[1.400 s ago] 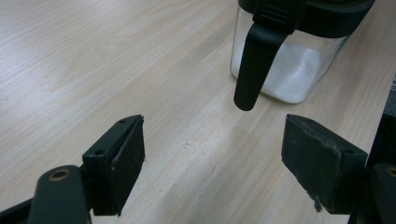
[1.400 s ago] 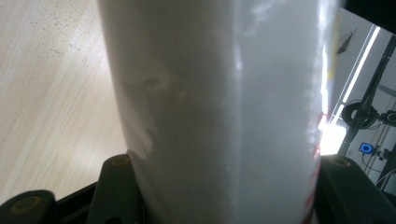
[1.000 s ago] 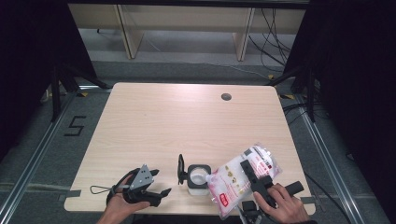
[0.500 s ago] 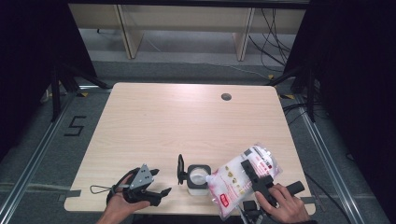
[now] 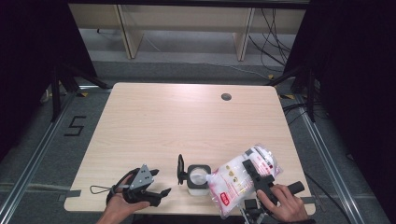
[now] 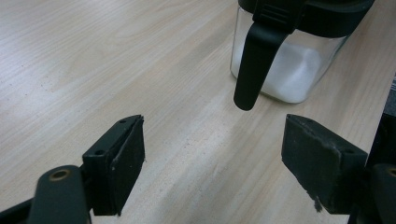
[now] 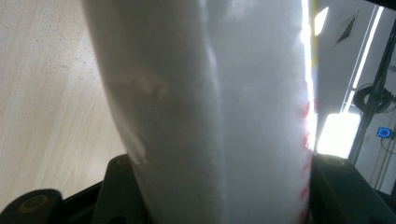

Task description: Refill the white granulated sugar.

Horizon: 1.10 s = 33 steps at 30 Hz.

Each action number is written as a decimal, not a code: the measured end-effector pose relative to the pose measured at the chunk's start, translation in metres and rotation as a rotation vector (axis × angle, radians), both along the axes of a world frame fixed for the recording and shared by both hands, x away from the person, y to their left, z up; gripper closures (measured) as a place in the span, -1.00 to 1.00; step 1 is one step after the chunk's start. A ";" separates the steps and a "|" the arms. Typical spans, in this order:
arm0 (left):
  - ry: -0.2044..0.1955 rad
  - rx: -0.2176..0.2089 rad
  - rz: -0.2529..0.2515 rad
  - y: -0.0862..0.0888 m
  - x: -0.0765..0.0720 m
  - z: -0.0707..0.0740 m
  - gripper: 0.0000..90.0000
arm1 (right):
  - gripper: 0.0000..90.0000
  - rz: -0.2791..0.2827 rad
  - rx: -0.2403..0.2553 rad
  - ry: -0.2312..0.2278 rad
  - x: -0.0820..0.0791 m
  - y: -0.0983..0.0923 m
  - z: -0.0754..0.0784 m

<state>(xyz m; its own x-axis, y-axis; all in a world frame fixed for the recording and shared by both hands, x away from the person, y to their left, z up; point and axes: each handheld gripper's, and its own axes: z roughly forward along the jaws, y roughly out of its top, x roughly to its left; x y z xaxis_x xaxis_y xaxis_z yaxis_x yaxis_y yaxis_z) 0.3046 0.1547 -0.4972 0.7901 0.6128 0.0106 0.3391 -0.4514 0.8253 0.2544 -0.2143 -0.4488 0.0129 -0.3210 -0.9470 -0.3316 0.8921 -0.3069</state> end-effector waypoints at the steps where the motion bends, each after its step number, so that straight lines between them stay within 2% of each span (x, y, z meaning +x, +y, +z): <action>1: 0.014 -0.027 0.006 -0.002 -0.001 -0.001 -0.53 | 0.12 0.002 0.011 0.008 0.000 -0.001 0.000; 2: 0.014 -0.027 0.006 -0.002 -0.001 -0.001 -0.53 | 0.12 0.002 0.011 0.008 0.000 -0.001 0.000; 3: 0.019 -0.005 0.005 -0.001 -0.002 0.000 -0.53 | 0.12 0.001 0.012 0.007 0.000 -0.001 0.000; 4: 0.006 0.014 -0.003 0.001 -0.001 0.001 -0.53 | 0.13 0.000 0.021 0.012 0.001 -0.001 0.000; 6: -0.002 0.017 -0.003 0.001 0.000 0.001 -0.53 | 0.13 0.000 0.021 0.012 0.001 -0.001 0.000; 7: 0.011 0.020 0.002 0.001 -0.001 0.001 -0.53 | 0.13 -0.002 0.019 0.014 0.001 -0.001 0.000; 8: 0.014 0.004 0.002 0.000 -0.002 0.000 -0.53 | 0.13 -0.003 0.010 0.010 0.000 -0.001 0.000; 10: 0.016 0.005 0.007 -0.001 -0.003 0.001 -0.53 | 0.13 -0.013 0.033 0.015 -0.001 -0.001 -0.002; 12: 0.015 -0.007 0.002 -0.001 -0.002 0.000 -0.53 | 0.13 -0.014 0.034 0.007 -0.001 -0.001 -0.002; 13: 0.003 -0.009 -0.004 -0.002 -0.002 0.000 -0.53 | 0.13 -0.014 0.032 0.019 -0.001 -0.001 -0.001; 15: 0.005 -0.002 -0.006 -0.001 -0.003 0.000 -0.53 | 0.13 -0.016 0.017 0.020 -0.002 0.001 0.000; 16: -0.006 0.006 -0.016 -0.001 -0.002 0.001 -0.53 | 0.13 -0.010 0.024 0.019 -0.002 0.000 0.000; 17: -0.005 0.002 -0.011 -0.001 -0.002 0.000 -0.53 | 0.13 -0.008 0.022 0.015 -0.002 0.001 0.000; 18: 0.012 -0.012 -0.002 -0.002 -0.002 0.000 -0.53 | 0.13 -0.018 0.038 0.015 -0.003 0.001 0.000; 19: 0.004 -0.005 -0.012 -0.002 -0.002 0.000 -0.53 | 0.13 -0.009 0.028 0.009 -0.003 0.002 0.001; 20: 0.018 0.010 -0.011 -0.002 -0.002 0.000 -0.53 | 0.13 -0.004 0.025 0.000 -0.004 0.003 0.001; 21: 0.015 0.016 -0.017 -0.001 -0.003 0.000 -0.53 | 0.13 -0.013 0.029 0.011 -0.004 0.003 0.001; 22: 0.016 -0.009 -0.006 -0.003 -0.003 0.000 -0.53 | 0.13 -0.004 0.022 0.000 -0.004 0.004 0.002; 23: 0.022 -0.017 -0.007 -0.004 -0.003 0.000 -0.53 | 0.13 -0.010 0.025 0.011 -0.005 0.004 0.001; 26: 0.015 0.013 -0.015 -0.002 -0.002 0.000 -0.53 | 0.13 0.006 0.001 -0.011 -0.004 0.005 0.001; 28: 0.012 0.005 -0.009 -0.002 -0.002 0.000 -0.53 | 0.13 0.004 -0.023 -0.001 -0.003 0.005 0.002; 30: 0.005 -0.006 -0.007 -0.002 -0.002 0.000 -0.53 | 0.13 0.004 -0.023 -0.001 -0.003 0.005 0.002; 32: 0.014 0.021 -0.021 -0.001 -0.002 0.001 -0.53 | 0.13 0.000 -0.024 -0.002 -0.003 0.005 0.003; 33: 0.009 0.018 -0.018 -0.001 -0.002 0.001 -0.53 | 0.13 0.000 -0.019 0.000 -0.003 0.004 0.003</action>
